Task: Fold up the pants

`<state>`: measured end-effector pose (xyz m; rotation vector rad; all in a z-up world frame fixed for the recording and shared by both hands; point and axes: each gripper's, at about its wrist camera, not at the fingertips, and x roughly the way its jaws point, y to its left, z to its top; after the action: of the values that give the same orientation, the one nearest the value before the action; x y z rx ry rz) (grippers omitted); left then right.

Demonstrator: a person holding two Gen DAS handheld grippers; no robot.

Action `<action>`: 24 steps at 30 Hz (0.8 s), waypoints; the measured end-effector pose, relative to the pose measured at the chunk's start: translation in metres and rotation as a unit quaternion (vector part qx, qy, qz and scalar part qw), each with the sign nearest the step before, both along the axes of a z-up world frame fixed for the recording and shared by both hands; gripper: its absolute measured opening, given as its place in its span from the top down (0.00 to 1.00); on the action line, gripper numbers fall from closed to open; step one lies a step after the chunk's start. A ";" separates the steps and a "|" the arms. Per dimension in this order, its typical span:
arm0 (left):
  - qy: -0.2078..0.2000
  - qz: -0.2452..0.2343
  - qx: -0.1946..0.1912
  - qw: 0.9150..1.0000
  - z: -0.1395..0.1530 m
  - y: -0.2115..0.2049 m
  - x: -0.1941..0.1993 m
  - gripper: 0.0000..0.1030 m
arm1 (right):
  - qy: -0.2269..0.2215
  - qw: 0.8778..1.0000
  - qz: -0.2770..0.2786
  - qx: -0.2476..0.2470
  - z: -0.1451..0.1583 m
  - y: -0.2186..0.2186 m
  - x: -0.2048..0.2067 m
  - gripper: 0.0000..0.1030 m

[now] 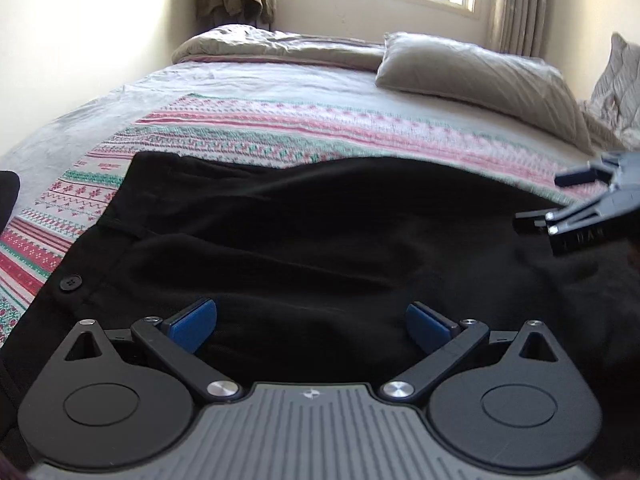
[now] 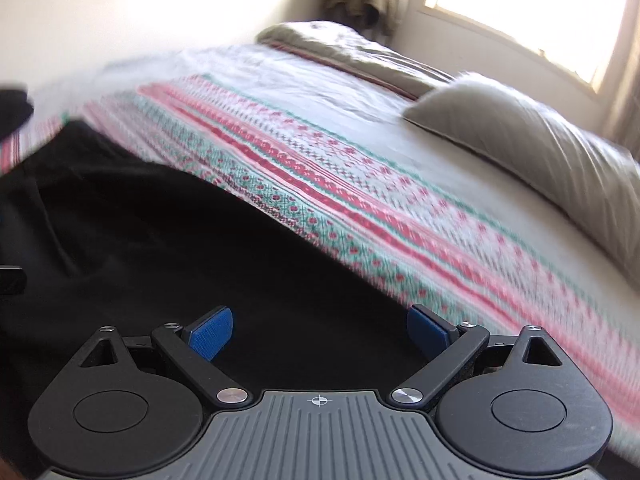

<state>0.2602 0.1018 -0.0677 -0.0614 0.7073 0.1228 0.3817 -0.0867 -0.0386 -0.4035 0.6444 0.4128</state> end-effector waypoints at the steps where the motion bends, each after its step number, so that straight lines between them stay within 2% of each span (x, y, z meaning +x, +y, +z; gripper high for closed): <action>1: 0.001 -0.002 0.005 1.000 -0.003 -0.002 0.000 0.00 | -0.005 1.000 0.011 -0.018 -0.003 0.003 0.006 0.07; 3: -0.004 -0.004 0.014 1.000 -0.005 -0.003 0.000 0.00 | -0.004 0.998 0.030 -0.048 -0.012 0.007 0.016 0.07; 5: -0.006 -0.006 0.014 1.000 -0.005 -0.003 0.000 0.00 | 0.001 0.998 0.049 -0.051 -0.018 0.008 0.025 0.07; 8: -0.008 -0.006 0.010 1.000 -0.005 -0.001 -0.001 0.00 | 0.025 0.998 0.049 -0.012 -0.019 0.000 0.039 0.09; 11: -0.008 -0.007 0.010 1.000 -0.004 -0.001 -0.001 0.00 | 0.077 0.996 0.027 0.048 -0.023 -0.014 0.057 0.12; 13: -0.008 -0.007 0.010 1.000 -0.004 -0.001 -0.002 0.00 | 0.090 0.993 0.014 0.080 -0.024 -0.020 0.061 0.24; 14: -0.007 -0.007 0.009 1.000 -0.004 -0.001 -0.002 0.00 | 0.090 0.992 0.014 0.088 -0.023 -0.022 0.060 0.38; 15: -0.007 -0.006 0.007 1.000 -0.004 0.000 -0.002 0.00 | 0.091 0.991 0.014 0.095 -0.022 -0.022 0.059 0.56; 17: -0.006 -0.006 0.004 1.000 -0.003 0.001 -0.001 0.00 | 0.094 0.990 0.008 0.102 -0.019 -0.023 0.056 0.76; 18: -0.006 -0.005 0.002 1.000 -0.003 0.002 -0.001 0.00 | 0.099 0.990 0.003 0.103 -0.017 -0.022 0.056 0.83; 21: -0.004 -0.001 -0.003 1.000 -0.002 0.004 0.000 0.00 | 0.100 0.991 -0.013 0.093 -0.011 -0.019 0.050 0.92; 24: -0.004 0.000 -0.012 1.000 0.001 0.008 0.000 0.00 | 0.089 0.991 -0.019 0.095 -0.004 -0.018 0.042 0.94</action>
<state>0.2606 0.1095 -0.0668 -0.0849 0.7000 0.1131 0.4237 -0.1051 -0.0428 -0.1733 0.7783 0.4725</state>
